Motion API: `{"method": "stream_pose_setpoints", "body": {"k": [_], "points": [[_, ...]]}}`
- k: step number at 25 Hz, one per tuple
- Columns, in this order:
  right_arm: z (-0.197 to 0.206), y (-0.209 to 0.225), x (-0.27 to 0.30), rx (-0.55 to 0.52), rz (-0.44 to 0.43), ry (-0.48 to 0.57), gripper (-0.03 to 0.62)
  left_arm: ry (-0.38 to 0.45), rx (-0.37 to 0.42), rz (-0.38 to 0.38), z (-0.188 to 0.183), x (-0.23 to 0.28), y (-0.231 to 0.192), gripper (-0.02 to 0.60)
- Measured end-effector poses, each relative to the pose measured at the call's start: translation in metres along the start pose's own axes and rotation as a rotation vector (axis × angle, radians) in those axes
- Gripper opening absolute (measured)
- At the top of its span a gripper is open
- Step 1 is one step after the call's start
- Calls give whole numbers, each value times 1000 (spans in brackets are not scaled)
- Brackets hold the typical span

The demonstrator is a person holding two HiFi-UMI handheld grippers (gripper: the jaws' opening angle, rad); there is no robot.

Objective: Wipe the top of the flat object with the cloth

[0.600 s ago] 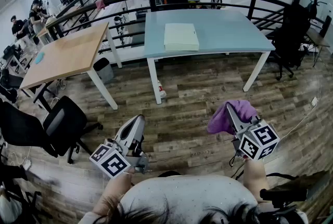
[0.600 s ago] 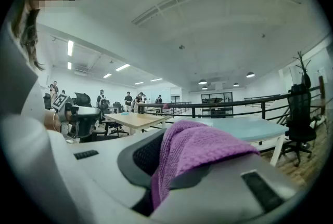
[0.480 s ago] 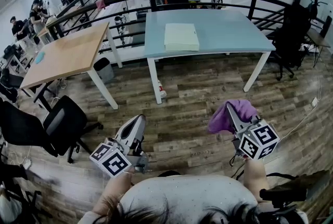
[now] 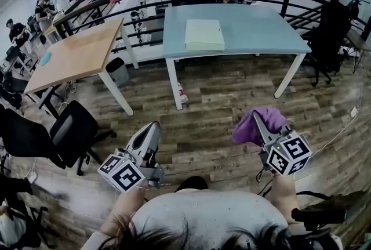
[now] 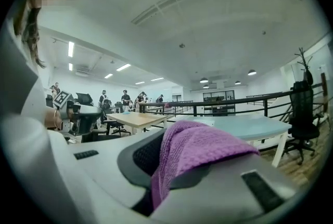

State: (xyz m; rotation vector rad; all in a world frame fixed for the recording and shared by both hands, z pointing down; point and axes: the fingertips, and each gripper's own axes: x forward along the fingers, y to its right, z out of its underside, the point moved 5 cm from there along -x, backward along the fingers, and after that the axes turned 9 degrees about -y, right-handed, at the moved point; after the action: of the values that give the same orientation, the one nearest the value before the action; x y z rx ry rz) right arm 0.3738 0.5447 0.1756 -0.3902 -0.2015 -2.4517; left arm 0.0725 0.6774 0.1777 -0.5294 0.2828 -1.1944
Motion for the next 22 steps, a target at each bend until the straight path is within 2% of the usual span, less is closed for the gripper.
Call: {"method": "stream_pose_setpoints", "body": {"k": [3, 9, 12, 16, 19, 22], "points": [[7, 1, 11, 44, -26, 3, 5, -10, 9, -45, -1, -2, -8, 0], [11, 1, 37, 72, -124, -11, 5, -16, -10, -5, -3, 16, -26, 0], [11, 15, 53, 130, -118, -2, 6, -20, -48, 18, 0, 42, -44, 0], [1, 41, 80, 259, -143, 82, 6, -35, -54, 26, -5, 87, -71, 0], [-14, 57, 116, 273, -168, 104, 6, -50, -46, 8, -15, 124, -100, 0], [-28, 74, 164, 275, -179, 75, 6, -26, -56, 35, -35, 159, -129, 0]]}}
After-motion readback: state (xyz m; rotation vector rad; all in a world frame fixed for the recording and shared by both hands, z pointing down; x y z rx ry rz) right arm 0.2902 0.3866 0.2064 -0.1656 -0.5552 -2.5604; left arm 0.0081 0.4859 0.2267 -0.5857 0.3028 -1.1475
